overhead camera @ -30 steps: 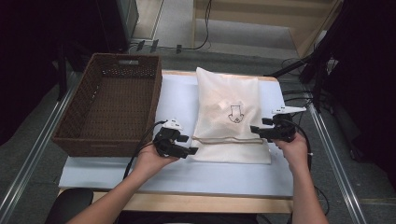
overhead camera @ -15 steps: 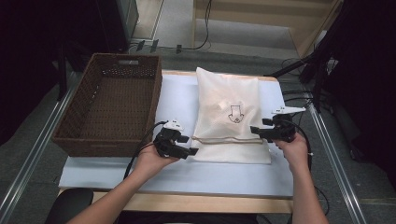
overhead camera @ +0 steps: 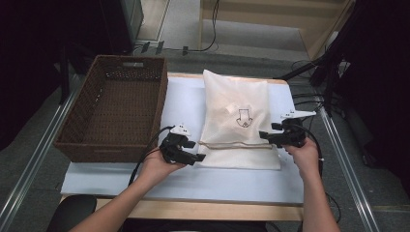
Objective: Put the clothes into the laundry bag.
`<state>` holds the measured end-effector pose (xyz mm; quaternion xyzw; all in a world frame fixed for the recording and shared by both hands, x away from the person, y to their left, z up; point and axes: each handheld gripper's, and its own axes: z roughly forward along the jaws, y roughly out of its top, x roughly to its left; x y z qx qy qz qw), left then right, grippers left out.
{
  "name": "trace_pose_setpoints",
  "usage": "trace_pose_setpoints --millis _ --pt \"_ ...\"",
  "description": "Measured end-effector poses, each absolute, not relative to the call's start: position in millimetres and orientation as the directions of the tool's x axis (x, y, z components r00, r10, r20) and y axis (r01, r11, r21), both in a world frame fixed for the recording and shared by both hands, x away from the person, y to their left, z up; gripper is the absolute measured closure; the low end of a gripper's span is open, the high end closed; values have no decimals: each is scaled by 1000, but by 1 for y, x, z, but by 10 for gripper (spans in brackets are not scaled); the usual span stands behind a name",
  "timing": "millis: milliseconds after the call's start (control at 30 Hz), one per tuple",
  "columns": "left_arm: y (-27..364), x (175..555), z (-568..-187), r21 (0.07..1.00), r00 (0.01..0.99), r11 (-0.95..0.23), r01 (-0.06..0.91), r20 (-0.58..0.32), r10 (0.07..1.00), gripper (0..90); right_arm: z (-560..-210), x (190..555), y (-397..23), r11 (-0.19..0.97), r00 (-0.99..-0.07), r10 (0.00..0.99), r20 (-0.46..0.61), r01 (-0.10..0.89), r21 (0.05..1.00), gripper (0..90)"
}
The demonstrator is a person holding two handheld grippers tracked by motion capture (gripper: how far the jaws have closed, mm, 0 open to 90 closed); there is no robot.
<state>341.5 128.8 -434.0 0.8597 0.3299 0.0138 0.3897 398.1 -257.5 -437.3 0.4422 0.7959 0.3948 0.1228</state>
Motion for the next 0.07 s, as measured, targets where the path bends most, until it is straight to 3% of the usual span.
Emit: trace_pose_setpoints --millis 67 --pt "128 342 -435 672 778 -484 561 -227 586 325 -437 398 -258 296 -578 801 155 608 737 297"
